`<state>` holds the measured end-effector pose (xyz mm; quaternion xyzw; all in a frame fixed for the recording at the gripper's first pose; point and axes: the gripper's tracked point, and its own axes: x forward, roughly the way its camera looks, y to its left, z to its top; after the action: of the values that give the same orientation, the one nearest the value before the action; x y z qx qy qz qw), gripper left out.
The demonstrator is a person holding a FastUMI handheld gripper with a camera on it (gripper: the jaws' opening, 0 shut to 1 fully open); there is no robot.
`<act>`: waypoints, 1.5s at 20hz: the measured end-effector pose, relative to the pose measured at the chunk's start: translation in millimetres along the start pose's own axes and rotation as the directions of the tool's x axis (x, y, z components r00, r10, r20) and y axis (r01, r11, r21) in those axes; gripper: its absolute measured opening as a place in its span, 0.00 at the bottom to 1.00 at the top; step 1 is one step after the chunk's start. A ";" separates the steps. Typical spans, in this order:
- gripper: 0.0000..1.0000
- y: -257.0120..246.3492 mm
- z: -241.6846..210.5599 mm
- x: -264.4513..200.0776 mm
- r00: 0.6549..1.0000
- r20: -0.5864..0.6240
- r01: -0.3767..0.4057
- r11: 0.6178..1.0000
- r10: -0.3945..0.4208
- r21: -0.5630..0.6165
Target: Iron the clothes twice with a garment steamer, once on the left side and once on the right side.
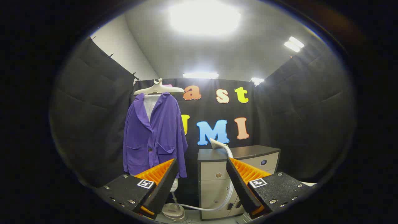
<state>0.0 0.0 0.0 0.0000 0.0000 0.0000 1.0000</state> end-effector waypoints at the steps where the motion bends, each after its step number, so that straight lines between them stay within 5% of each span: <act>1: 0.95 0.5 0.6 -0.6 1.000 0.000 -0.002 1.000 0.002 0.001; 30: 0.95 4.7 20.6 -4.2 0.998 -0.045 -0.048 0.998 0.050 0.041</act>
<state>-4.2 4.7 20.6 0.0199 0.0231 0.0246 0.9992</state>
